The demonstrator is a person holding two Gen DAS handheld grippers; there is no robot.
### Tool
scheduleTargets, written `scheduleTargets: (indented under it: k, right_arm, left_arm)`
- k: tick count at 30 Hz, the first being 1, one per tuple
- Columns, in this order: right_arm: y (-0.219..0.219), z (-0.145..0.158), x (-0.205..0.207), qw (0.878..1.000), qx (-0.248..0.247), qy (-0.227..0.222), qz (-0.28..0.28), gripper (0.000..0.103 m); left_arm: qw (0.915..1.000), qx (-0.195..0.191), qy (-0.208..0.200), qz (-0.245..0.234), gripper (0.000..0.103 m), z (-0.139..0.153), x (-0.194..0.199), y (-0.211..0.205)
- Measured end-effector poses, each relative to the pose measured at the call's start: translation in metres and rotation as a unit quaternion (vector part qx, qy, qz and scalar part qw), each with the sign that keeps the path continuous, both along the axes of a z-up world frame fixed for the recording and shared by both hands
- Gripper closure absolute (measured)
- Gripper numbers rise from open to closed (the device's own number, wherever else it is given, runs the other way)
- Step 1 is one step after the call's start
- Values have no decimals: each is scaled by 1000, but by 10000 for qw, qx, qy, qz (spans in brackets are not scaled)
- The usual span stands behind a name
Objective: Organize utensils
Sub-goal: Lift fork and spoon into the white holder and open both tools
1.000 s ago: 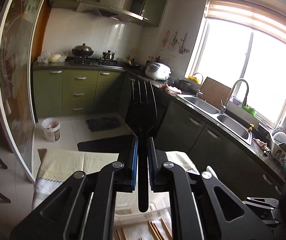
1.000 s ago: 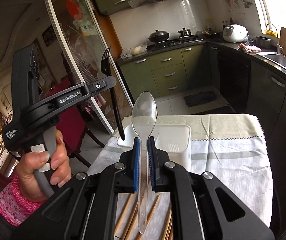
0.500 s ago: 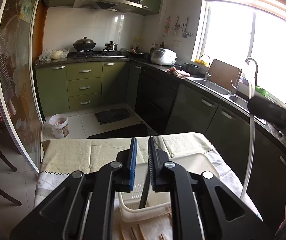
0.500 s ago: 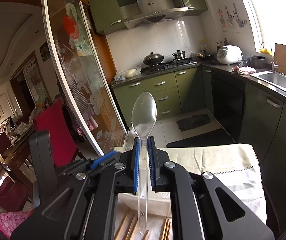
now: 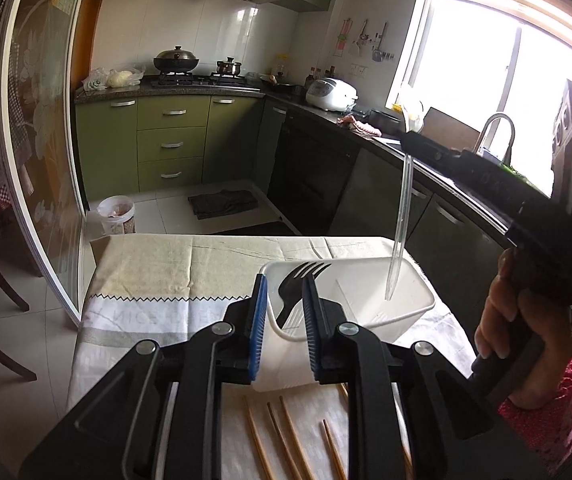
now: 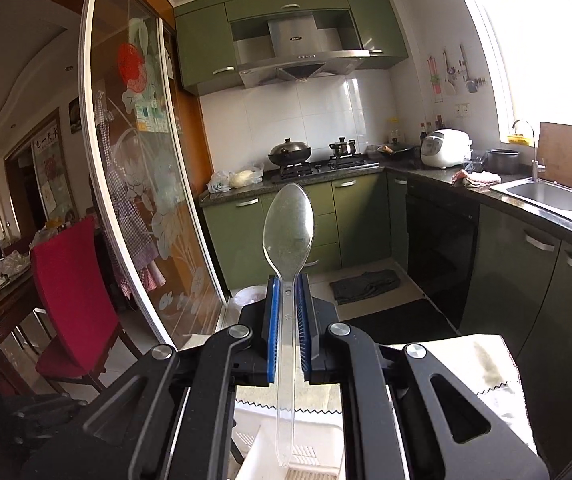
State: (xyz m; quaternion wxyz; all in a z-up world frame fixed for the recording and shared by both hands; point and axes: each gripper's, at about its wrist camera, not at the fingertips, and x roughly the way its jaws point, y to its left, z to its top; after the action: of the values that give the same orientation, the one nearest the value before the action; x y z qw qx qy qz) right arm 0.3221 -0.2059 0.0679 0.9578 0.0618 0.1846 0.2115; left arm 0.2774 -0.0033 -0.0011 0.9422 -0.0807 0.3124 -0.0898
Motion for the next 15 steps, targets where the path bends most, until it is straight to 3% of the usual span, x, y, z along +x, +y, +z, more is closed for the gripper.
scheduleTargets:
  k: [11,13,15]
  right_arm:
    - [-6,-60,-36,9986,-526,-95,-4,93]
    - [-8,-67,-40,9984,-573,-22,27,89]
    - [-11,-70,-46,9982,-594,0,13,78]
  left_arm:
    - [9991,145,361,-142,84,-14,-25,-3]
    - [9987,173,444,-164,84,-16,-27,-5]
    - [9981,249,533,-155,84,-19,-29,-6]
